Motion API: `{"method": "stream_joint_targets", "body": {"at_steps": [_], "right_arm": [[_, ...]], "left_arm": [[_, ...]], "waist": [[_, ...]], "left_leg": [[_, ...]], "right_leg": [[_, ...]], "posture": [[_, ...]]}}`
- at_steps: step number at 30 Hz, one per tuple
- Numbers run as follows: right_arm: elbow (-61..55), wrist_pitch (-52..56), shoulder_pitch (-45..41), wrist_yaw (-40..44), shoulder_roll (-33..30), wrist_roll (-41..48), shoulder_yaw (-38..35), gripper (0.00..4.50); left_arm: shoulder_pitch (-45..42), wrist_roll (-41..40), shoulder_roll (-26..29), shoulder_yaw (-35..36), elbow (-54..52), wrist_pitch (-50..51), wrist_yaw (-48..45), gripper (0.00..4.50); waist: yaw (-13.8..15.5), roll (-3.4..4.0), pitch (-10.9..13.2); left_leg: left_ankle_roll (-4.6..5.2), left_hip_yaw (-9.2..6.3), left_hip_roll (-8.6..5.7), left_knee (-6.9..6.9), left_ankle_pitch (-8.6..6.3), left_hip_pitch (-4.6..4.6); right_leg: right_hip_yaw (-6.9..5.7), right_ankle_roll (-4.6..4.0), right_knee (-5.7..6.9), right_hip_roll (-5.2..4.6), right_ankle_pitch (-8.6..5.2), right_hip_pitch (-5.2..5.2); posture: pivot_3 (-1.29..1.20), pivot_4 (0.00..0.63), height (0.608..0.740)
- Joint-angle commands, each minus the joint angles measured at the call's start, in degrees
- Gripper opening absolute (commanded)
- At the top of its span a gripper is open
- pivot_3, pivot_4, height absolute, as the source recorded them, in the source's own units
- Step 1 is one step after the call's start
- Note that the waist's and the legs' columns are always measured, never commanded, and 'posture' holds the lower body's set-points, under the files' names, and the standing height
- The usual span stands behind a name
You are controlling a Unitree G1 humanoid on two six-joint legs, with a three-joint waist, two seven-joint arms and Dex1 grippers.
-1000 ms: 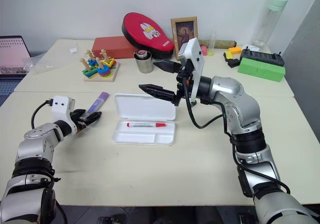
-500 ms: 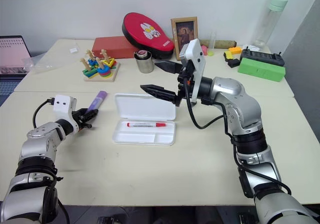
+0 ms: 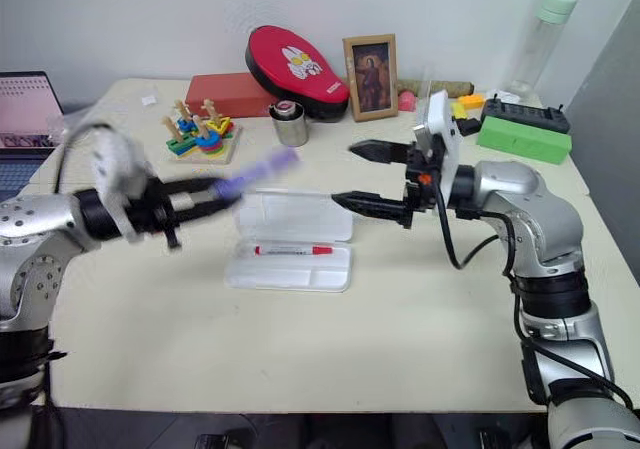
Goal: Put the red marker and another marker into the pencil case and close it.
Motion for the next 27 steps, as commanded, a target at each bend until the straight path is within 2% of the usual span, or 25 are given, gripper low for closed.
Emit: {"method": "stream_joint_targets", "body": {"at_steps": [1, 9, 21, 23, 27], "right_arm": [[-1.9, -1.0, 0.2, 0.7, -0.5, 0.0, -0.2, 4.5], [-5.8, 0.2, 3.8, -1.3, -1.2, 0.4, -0.2, 4.5], [-8.9, 1.6, 6.5, -3.5, -2.1, 1.1, -0.7, 4.5], [-8.9, 1.7, 6.5, -3.6, -2.1, 1.3, -0.7, 4.5], [-8.7, 1.7, 6.5, -3.5, -2.0, 1.3, -0.5, 4.5]], "left_arm": [[-1.1, 7.6, 3.3, -5.9, 4.4, -8.3, -8.9, 1.18], [-7.9, 17.6, 0.4, -13.5, 18.7, -19.8, -15.1, 1.18], [-12.3, 21.6, -3.3, -15.0, 27.3, -24.6, -18.8, 1.18], [-12.4, 21.9, -3.4, -15.1, 27.4, -24.5, -19.1, 1.88], [-12.4, 22.0, -3.8, -14.8, 27.3, -24.0, -19.0, 2.66]], "waist": [[-0.2, 0.01, 0.0], [0.4, 0.01, 0.0], [0.4, 0.0, 0.0], [0.4, 0.0, 0.0], [0.4, 0.0, 0.0]], "left_leg": [[0.0, 0.0, 0.0, 0.0, 0.0, 0.0], [0.0, 0.02, 0.0, 0.01, 0.0, -0.14], [0.0, 0.01, 0.01, 0.01, 0.0, -0.14], [0.0, 0.01, 0.01, 0.01, 0.0, -0.14], [0.0, 0.01, 0.01, 0.01, 0.0, -0.14]], "right_leg": [[0.0, -0.01, 0.01, 0.0, -0.01, -0.02], [0.0, -0.03, -0.01, 0.01, -0.02, -0.15], [-0.01, -0.03, 0.02, 0.01, -0.02, -0.15], [0.0, -0.03, 0.02, 0.01, -0.02, -0.15], [-0.01, -0.03, 0.02, 0.01, -0.01, -0.15]], "posture": [[0.0, 0.15, 0.74], [0.0, 0.15, 0.74], [0.0, 0.15, 0.74], [0.0, 0.15, 0.74], [0.0, 0.15, 0.74]]}}
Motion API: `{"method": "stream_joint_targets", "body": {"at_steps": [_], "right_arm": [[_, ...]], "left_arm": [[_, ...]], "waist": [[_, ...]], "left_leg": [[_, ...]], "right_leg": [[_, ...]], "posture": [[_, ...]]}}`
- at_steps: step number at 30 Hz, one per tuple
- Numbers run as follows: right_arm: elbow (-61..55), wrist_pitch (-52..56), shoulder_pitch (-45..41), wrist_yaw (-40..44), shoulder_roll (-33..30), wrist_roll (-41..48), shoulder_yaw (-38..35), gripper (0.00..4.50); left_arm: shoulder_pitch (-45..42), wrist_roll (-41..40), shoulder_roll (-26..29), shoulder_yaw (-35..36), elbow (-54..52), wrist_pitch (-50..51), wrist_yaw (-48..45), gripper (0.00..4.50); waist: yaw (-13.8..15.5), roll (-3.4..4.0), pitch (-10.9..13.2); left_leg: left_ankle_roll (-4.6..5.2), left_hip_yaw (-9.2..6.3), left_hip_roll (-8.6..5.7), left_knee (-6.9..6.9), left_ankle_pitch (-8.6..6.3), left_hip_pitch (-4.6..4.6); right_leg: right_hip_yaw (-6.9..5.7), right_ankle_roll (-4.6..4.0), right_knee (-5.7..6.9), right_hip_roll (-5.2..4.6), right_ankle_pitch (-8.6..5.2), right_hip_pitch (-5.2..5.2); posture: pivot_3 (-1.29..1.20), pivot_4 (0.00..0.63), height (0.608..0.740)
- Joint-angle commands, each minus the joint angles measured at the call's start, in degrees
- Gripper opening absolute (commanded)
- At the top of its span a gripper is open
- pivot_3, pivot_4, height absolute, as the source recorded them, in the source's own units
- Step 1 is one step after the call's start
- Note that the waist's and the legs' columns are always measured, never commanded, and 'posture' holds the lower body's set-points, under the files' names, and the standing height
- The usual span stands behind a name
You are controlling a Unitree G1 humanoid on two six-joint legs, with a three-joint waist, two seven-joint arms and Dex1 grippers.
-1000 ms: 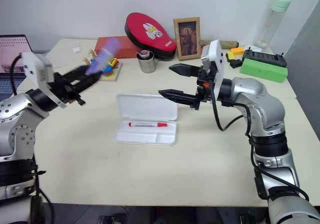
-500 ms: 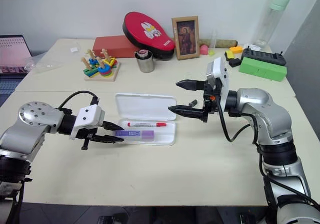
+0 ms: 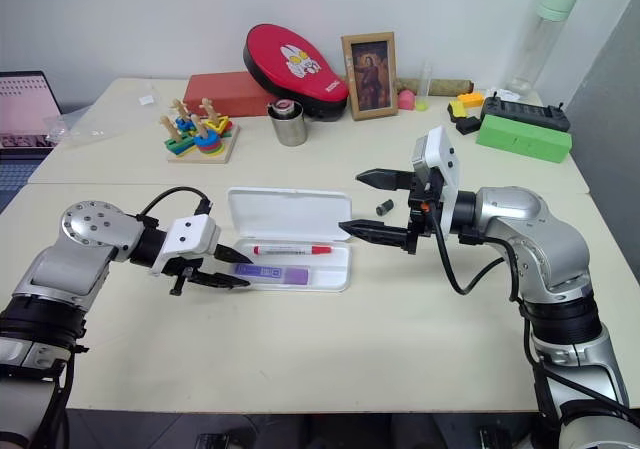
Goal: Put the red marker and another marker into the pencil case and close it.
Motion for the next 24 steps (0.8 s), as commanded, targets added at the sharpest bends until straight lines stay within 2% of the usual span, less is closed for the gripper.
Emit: {"method": "stream_joint_targets", "body": {"at_steps": [1, 7, 8, 10, 13, 17, 24], "right_arm": [[-1.7, -0.5, 0.2, 0.1, -0.4, 0.8, -1.2, 4.5], [1.6, -1.5, -0.5, -2.6, 1.1, -1.7, -0.6, 4.5], [4.0, -2.0, -1.0, -5.0, 1.7, -4.1, 0.1, 4.5], [13.1, -3.0, -2.0, -13.1, 4.6, -11.2, 2.3, 4.5], [19.8, -4.8, -2.7, -18.2, 7.4, -16.4, 3.5, 4.5], [30.2, -5.5, -5.4, -29.4, 12.3, -22.3, 2.5, 4.5], [34.0, -1.7, -6.8, -43.4, 21.7, -24.9, -1.1, 4.5]], "left_arm": [[-1.1, 0.2, 0.0, 0.8, -0.7, 0.1, 0.0, 2.79], [-0.9, -1.5, -0.9, 2.7, -2.4, 2.0, 1.8, 3.99], [-1.2, -3.4, -2.0, 3.9, -3.7, 4.1, 2.9, 4.18], [-1.6, -10.9, -8.1, 8.5, -10.7, 12.3, 11.0, 4.45], [-0.4, -15.5, -14.2, 12.2, -18.6, 19.4, 19.7, 4.45], [0.5, -16.2, -23.3, 15.1, -25.5, 23.3, 35.4, 4.45], [3.7, -15.7, -27.1, 13.5, -32.2, 26.0, 42.2, 4.45]], "waist": [[0.0, 0.0, 0.0], [0.0, 0.0, 0.0], [0.0, 0.0, 0.0], [0.0, -0.03, 0.0], [0.3, -0.07, 0.0], [0.0, -0.06, 0.0], [-0.9, -0.06, 0.0]], "left_leg": [[0.0, 0.0, 0.0, 0.0, 0.0, 0.0], [0.0, 0.0, 0.0, 0.01, 0.0, 0.0], [0.0, 0.0, 0.0, 0.01, 0.0, 0.0], [0.0, -0.01, 0.0, 0.05, 0.0, 0.0], [-0.01, -0.06, -0.03, 0.18, 0.01, 0.0], [-0.01, -0.06, -0.03, 0.15, 0.01, 0.03], [-0.02, -0.07, -0.03, 0.09, 0.02, 0.08]], "right_leg": [[0.0, 0.0, 0.0, 0.0, 0.0, 0.0], [0.0, 0.0, 0.01, 0.0, 0.0, 0.0], [0.0, 0.0, 0.02, 0.0, 0.0, 0.0], [0.0, 0.0, 0.02, 0.0, 0.0, 0.03], [-0.04, 0.05, 0.02, -0.03, 0.02, 0.15], [-0.03, 0.05, 0.02, -0.03, 0.04, 0.17], [-0.03, 0.04, 0.08, -0.02, 0.05, 0.16]], "posture": [[0.0, 0.15, 0.74], [0.0, 0.15, 0.74], [0.0, 0.15, 0.74], [0.0, 0.15, 0.74], [0.0, 0.15, 0.74], [0.0, 0.15, 0.74], [0.0, 0.15, 0.74]]}}
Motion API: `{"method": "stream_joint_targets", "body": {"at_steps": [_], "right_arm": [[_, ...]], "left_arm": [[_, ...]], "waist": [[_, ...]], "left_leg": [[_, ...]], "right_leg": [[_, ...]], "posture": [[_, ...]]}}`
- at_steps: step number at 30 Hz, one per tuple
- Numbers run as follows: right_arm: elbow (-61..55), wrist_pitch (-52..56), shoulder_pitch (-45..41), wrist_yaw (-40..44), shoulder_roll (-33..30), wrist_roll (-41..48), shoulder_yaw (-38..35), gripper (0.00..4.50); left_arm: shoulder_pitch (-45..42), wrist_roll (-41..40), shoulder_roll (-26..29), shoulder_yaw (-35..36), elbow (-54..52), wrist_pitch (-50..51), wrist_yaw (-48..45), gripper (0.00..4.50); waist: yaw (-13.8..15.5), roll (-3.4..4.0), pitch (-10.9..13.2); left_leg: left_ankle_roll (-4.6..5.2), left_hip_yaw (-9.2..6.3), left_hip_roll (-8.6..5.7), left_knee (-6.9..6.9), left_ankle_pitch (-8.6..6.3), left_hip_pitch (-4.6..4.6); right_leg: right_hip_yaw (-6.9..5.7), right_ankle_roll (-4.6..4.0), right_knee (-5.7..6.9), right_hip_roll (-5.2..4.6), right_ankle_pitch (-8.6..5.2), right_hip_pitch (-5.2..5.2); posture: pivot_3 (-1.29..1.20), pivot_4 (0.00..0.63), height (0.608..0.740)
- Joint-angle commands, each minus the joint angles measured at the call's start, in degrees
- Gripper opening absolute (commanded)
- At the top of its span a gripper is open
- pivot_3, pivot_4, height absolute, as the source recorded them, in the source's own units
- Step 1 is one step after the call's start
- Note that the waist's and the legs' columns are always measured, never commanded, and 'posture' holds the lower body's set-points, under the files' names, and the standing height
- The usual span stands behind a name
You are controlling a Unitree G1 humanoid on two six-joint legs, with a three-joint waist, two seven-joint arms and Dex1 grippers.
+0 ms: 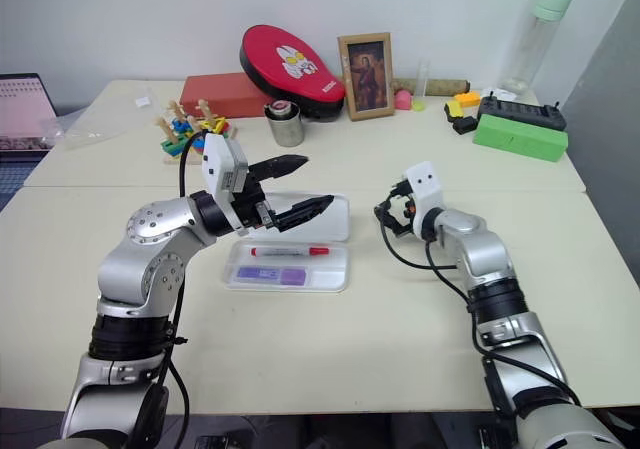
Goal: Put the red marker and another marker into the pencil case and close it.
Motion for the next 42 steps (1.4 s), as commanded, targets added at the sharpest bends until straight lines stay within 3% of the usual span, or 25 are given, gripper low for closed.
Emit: {"method": "stream_joint_targets", "body": {"at_steps": [1, 14, 17, 34, 42], "right_arm": [[0.1, 1.0, -1.4, -6.3, 3.1, -0.9, -2.4, 4.5], [-6.3, 7.0, 2.3, -12.5, 9.7, -1.8, -2.1, 4.5], [-5.9, 7.1, 2.7, -13.3, 10.5, -2.7, -1.6, 4.04], [3.4, -0.6, 1.0, -15.8, 13.6, -6.1, -2.2, 0.05], [1.1, 0.1, 1.7, -14.8, 12.5, -6.9, -1.5, 0.01]], "left_arm": [[0.7, 0.0, 0.0, -0.1, -3.1, 0.0, 1.9, 4.45], [0.0, 1.1, 0.2, -1.0, -1.9, -1.3, 3.2, 4.45], [-0.6, 1.3, 0.1, -1.1, -1.5, -1.4, 3.2, 4.5], [-1.0, 1.4, 0.3, -1.5, -1.9, -1.0, 3.3, 4.5], [-0.6, 1.4, 0.6, -1.5, -2.0, -0.9, 3.4, 4.5]], "waist": [[0.0, 0.0, 0.0], [0.2, 0.01, 0.0], [0.2, 0.0, 0.0], [-0.9, 0.0, 0.0], [-0.8, 0.0, 0.0]], "left_leg": [[0.0, 0.0, 0.0, 0.01, 0.0, 0.0], [0.0, 0.0, -0.03, 0.01, 0.0, 0.0], [0.0, 0.0, -0.03, 0.01, 0.0, 0.0], [0.01, 0.0, -0.02, 0.0, 0.0, 0.09], [0.01, 0.0, -0.02, 0.0, 0.0, 0.08]], "right_leg": [[0.0, 0.0, 0.01, 0.0, 0.0, 0.0], [0.0, 0.0, -0.01, -0.02, 0.0, 0.02], [0.01, 0.0, -0.01, -0.02, 0.0, 0.02], [0.02, 0.0, 0.01, 0.0, 0.0, 0.07], [0.02, 0.01, 0.01, -0.01, 0.0, 0.07]], "posture": [[0.0, 0.15, 0.74], [0.0, 0.15, 0.74], [0.0, 0.15, 0.74], [0.0, 0.15, 0.74], [0.0, 0.15, 0.74]]}}
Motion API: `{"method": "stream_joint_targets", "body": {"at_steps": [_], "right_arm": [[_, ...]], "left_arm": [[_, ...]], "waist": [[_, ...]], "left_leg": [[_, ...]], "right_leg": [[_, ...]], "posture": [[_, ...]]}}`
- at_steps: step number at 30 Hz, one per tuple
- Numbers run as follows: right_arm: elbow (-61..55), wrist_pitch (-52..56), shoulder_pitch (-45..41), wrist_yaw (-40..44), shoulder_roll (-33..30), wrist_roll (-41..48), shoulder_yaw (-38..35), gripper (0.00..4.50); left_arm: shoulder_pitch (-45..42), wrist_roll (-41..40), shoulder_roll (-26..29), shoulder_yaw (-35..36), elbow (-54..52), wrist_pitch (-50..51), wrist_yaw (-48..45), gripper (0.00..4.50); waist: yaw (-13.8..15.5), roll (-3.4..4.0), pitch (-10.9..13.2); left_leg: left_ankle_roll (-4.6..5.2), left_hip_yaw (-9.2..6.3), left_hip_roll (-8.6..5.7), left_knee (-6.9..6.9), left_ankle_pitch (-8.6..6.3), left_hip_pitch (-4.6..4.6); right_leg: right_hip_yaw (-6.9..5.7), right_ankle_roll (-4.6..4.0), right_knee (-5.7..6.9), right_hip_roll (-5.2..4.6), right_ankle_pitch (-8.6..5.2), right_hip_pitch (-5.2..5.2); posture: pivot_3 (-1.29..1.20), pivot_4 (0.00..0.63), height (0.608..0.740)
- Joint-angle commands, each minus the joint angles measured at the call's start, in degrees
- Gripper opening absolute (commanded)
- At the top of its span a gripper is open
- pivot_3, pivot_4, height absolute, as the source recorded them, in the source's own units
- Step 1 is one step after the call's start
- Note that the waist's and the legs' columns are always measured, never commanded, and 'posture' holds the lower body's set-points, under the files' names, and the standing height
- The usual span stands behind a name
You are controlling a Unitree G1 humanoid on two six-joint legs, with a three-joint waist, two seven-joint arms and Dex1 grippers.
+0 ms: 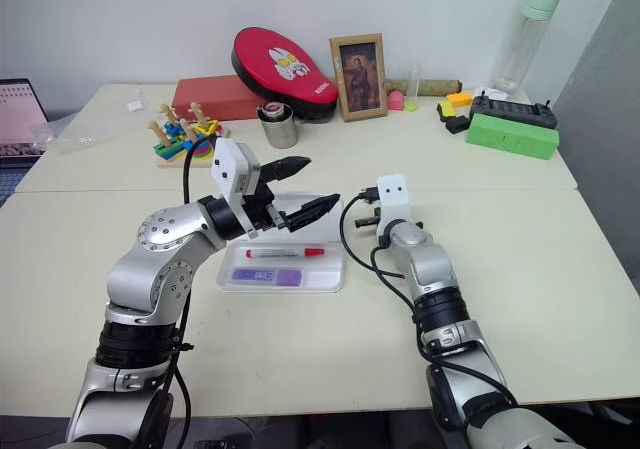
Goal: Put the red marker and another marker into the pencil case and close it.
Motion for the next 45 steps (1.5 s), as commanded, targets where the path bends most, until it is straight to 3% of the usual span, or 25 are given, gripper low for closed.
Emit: {"method": "stream_joint_targets", "body": {"at_steps": [1, 5, 8, 16, 17, 18, 21, 25, 34, 38, 45], "right_arm": [[-1.8, 0.8, 1.0, 0.9, -0.2, -0.5, 0.7, 0.01], [-3.7, 0.7, 1.5, 0.8, 0.1, -0.7, 0.6, 0.01], [-4.5, 0.5, 0.9, -0.5, 1.8, 1.3, -2.0, 0.42], [0.2, -1.9, -2.6, -2.8, 4.5, 1.9, -4.1, 2.53], [1.5, -2.6, -3.3, -3.6, 5.0, 2.0, -4.5, 2.61], [2.9, -3.6, -4.2, -4.7, 5.7, 2.0, -4.9, 3.08], [6.6, -5.3, -6.7, -7.0, 6.8, 1.5, -5.6, 3.49], [12.8, -8.4, -9.3, -8.9, 7.5, 0.6, -5.8, 4.44], [23.9, -15.8, -12.8, -10.3, 8.1, 0.2, -5.4, 4.44], [25.7, -17.8, -12.8, -11.3, 7.8, -0.4, -5.5, 3.87], [26.2, -18.8, -13.1, -11.7, 7.3, -0.6, -6.0, 2.07]], "left_arm": [[-0.2, 0.1, 0.8, 0.5, -2.1, -0.7, 0.3, 4.5], [-0.3, 0.0, 1.4, 1.4, -1.4, -1.0, 0.7, 4.5], [-0.1, -0.3, 2.1, 2.3, -0.9, -1.1, 0.7, 4.5], [0.1, -1.4, 3.1, 4.2, -0.4, -1.2, 0.5, 4.5], [0.2, -1.7, 3.3, 4.6, -0.3, -1.0, 0.4, 4.5], [0.4, -1.8, 3.4, 4.7, -0.6, -0.9, 0.3, 4.5], [1.0, -2.0, 3.5, 4.3, -1.6, -0.4, 0.4, 4.5], [1.3, -2.1, 3.4, 4.0, -2.1, -0.2, 0.7, 4.5], [1.7, -2.3, 3.1, 3.6, -2.9, 0.1, 1.2, 4.5], [2.0, -2.3, 3.1, 3.6, -3.3, 0.3, 1.5, 4.5], [1.9, -2.3, 2.8, 3.5, -3.2, 0.2, 1.6, 4.5]], "waist": [[0.0, 0.0, 0.0], [0.1, 0.0, 0.0], [0.1, 0.0, 0.0], [0.1, 0.0, 0.0], [0.1, 0.0, 0.0], [0.1, 0.01, 0.0], [0.1, 0.01, 0.0], [0.1, 0.01, 0.0], [0.1, 0.01, 0.0], [0.1, 0.01, 0.0], [0.0, 0.01, 0.0]], "left_leg": [[0.0, 0.0, 0.0, 0.0, 0.0, 0.0], [0.0, 0.0, 0.0, -0.03, 0.0, 0.0], [0.0, 0.0, 0.0, -0.03, 0.0, 0.0], [0.0, 0.0, 0.0, -0.05, 0.0, -0.01], [0.0, 0.0, 0.0, -0.05, 0.0, -0.01], [0.0, 0.0, 0.0, -0.05, 0.0, -0.01], [0.0, 0.01, 0.0, -0.09, 0.0, -0.03], [0.0, 0.0, 0.0, -0.1, 0.0, -0.03], [0.0, 0.0, 0.0, -0.09, 0.0, -0.02], [0.0, 0.0, 0.0, -0.1, 0.0, -0.02], [0.0, 0.0, 0.0, -0.09, 0.0, -0.02]], "right_leg": [[0.0, 0.0, -0.01, 0.0, 0.0, 0.0], [0.0, 0.0, -0.03, 0.0, 0.0, 0.0], [0.0, 0.0, -0.03, 0.0, 0.0, -0.01], [0.0, 0.0, -0.04, 0.0, 0.0, -0.01], [0.0, 0.0, -0.04, 0.0, 0.0, -0.02], [0.0, 0.0, -0.04, 0.0, 0.0, -0.02], [0.0, 0.0, -0.07, -0.01, 0.0, -0.03], [-0.01, 0.0, -0.07, -0.01, 0.0, -0.04], [-0.01, 0.0, -0.06, -0.01, 0.0, -0.03], [-0.01, 0.0, -0.06, -0.01, 0.0, -0.03], [-0.01, -0.01, -0.06, -0.01, 0.0, -0.03]], "posture": [[0.0, 0.15, 0.74], [0.0, 0.15, 0.74], [0.0, 0.15, 0.74], [0.0, 0.15, 0.74], [0.0, 0.15, 0.74], [0.0, 0.15, 0.74], [0.0, 0.15, 0.74], [0.0, 0.15, 0.74], [0.0, 0.15, 0.74], [0.0, 0.15, 0.74], [0.0, 0.15, 0.74]]}}
